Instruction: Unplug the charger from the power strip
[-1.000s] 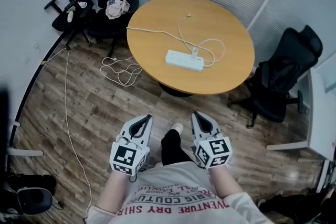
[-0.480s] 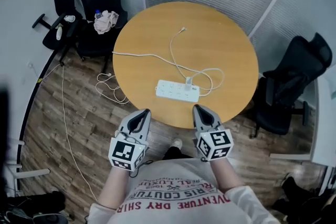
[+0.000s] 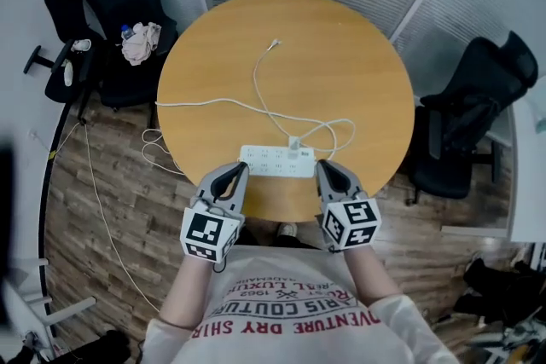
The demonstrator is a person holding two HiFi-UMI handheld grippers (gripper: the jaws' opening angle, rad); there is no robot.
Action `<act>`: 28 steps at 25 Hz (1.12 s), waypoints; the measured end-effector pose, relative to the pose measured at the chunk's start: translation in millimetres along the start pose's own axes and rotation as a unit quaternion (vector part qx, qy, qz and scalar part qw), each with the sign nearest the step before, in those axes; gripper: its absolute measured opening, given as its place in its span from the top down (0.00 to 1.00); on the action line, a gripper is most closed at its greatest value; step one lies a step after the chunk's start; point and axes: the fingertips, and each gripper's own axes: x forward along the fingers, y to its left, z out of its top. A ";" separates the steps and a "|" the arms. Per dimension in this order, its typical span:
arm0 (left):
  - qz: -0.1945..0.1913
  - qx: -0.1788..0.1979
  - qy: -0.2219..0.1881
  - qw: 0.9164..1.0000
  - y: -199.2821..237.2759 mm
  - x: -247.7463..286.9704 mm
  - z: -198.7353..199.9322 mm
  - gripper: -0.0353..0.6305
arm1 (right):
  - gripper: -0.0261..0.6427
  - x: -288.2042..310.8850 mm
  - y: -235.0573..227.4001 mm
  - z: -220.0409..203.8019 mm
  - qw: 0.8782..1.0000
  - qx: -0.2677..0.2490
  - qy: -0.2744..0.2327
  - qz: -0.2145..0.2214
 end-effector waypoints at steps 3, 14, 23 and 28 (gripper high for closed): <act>-0.051 0.018 0.014 0.998 3.9 26.3 -7.9 0.90 | 0.92 8.7 -9.4 -3.8 0.999 0.014 0.001 -0.030; -0.250 0.089 0.131 0.955 -7.8 84.9 -85.8 0.90 | 0.92 35.0 -15.4 -38.0 0.987 0.087 0.037 -0.132; -0.311 0.121 0.234 0.913 -17.3 116.3 -168.2 0.90 | 0.92 45.4 -14.3 -77.0 0.977 0.113 0.083 -0.161; -0.316 0.132 0.271 0.899 -19.2 127.9 -187.9 0.90 | 0.92 56.1 -8.8 -88.0 0.975 0.106 0.110 -0.160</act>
